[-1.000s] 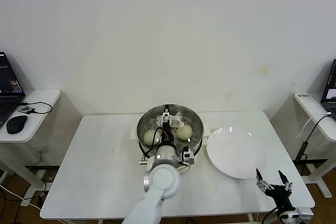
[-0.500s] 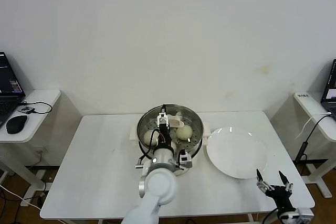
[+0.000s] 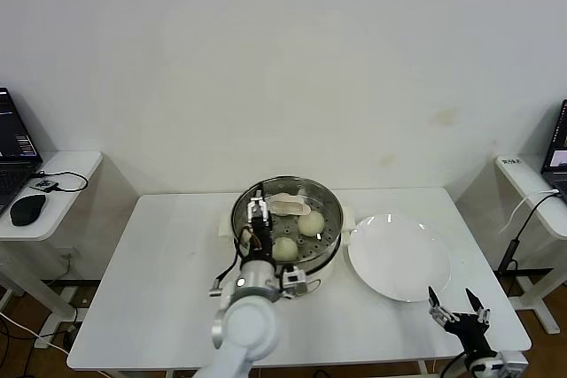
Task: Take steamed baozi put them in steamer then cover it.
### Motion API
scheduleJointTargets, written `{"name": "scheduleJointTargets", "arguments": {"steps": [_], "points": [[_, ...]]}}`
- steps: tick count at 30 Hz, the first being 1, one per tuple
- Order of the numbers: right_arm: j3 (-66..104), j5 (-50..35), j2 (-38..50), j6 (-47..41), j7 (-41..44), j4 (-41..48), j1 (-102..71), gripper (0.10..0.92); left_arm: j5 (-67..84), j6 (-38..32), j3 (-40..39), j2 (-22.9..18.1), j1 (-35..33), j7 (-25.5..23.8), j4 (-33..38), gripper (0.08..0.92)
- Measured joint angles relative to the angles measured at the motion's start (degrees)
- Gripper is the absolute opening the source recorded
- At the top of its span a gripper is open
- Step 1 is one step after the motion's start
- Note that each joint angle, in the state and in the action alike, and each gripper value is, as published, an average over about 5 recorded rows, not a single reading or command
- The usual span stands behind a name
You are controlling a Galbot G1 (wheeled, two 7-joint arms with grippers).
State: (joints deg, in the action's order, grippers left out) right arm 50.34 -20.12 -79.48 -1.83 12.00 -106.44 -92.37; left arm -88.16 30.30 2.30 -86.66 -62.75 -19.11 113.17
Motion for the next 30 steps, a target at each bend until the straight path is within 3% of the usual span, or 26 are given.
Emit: {"name": "scheduleJointTargets", "arguments": {"steps": [7,12,22,30], "points": [[-1.36,0.51,0.82,-0.07,-0.93,-2.48,-0.44,0.823,6.11,-1.25,4.84,3.52,-2.91,1.92,7.12,0.823],[-3.07,1.97,1.87,0.97,-2.14,-3.07,-1.15,0.823,17.65,-4.35,10.99,6.06,-5.61,7.02,9.78,0.823],[-6.99,4.18,2.67,2.85,-4.86,-4.91,-1.8,0.823,49.38,-17.37,24.53,7.52,-17.85,21.34,8.18,0.823],[-8.82,5.27,1.37,0.13,-6.92,-6.65,-2.43,0.823,69.44,-24.1,29.48,7.36,-26.96,25.24,7.01,0.823]]}}
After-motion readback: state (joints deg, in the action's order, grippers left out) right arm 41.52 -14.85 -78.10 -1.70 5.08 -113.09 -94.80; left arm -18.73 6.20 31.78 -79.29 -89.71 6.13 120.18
